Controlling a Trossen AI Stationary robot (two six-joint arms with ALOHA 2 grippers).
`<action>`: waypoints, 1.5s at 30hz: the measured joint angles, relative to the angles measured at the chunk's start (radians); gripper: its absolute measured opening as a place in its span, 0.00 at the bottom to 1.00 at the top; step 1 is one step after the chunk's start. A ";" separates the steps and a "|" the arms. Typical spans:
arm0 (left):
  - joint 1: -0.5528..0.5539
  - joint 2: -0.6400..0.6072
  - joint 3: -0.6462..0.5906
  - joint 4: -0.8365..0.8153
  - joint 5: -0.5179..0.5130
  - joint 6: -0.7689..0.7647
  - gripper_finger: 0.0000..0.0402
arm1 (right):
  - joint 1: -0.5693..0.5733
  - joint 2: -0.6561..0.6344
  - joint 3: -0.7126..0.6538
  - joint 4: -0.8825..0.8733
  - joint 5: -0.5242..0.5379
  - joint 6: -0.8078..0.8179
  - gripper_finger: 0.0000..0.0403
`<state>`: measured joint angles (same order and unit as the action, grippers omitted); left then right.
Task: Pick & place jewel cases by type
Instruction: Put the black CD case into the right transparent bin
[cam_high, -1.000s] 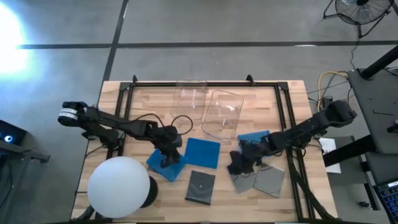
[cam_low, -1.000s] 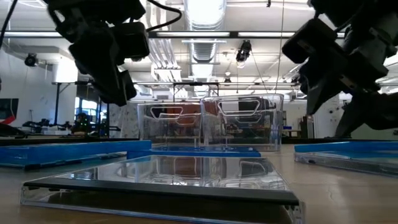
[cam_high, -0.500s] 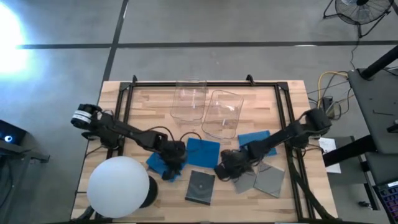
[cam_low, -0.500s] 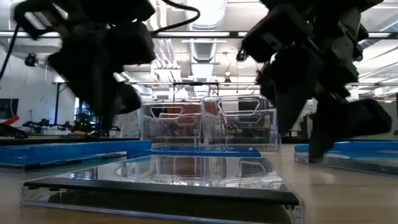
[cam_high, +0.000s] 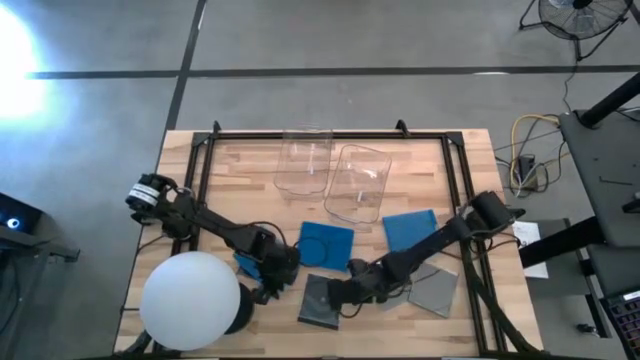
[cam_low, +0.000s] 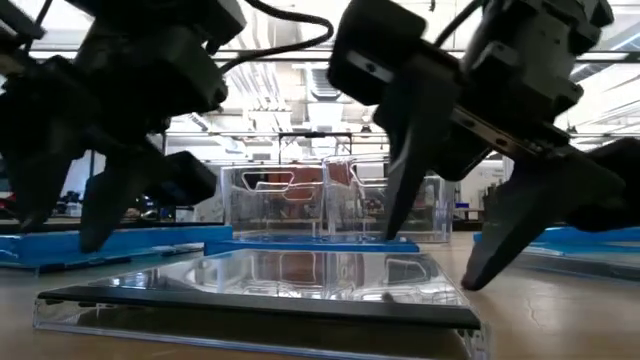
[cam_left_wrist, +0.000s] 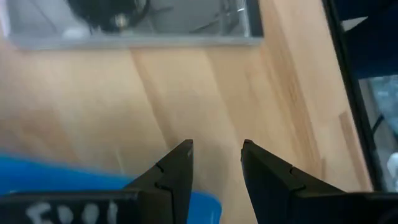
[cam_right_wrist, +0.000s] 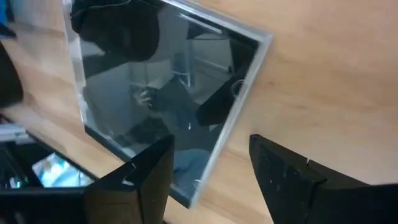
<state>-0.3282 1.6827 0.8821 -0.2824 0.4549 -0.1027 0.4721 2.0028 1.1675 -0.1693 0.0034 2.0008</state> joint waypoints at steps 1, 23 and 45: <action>-0.002 0.001 -0.004 -0.013 0.000 0.012 0.29 | 0.001 0.012 0.024 -0.032 0.001 0.010 0.52; 0.010 0.108 0.002 0.106 -0.040 -0.064 0.29 | 0.012 0.149 0.182 -0.105 0.106 0.143 0.52; 0.007 0.115 -0.018 0.042 -0.004 -0.162 0.29 | 0.045 0.081 0.209 -0.016 0.447 -0.202 0.52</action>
<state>-0.3207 1.7977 0.8641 -0.2399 0.4510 -0.2651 0.5174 2.0838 1.3762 -0.1853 0.4500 1.7993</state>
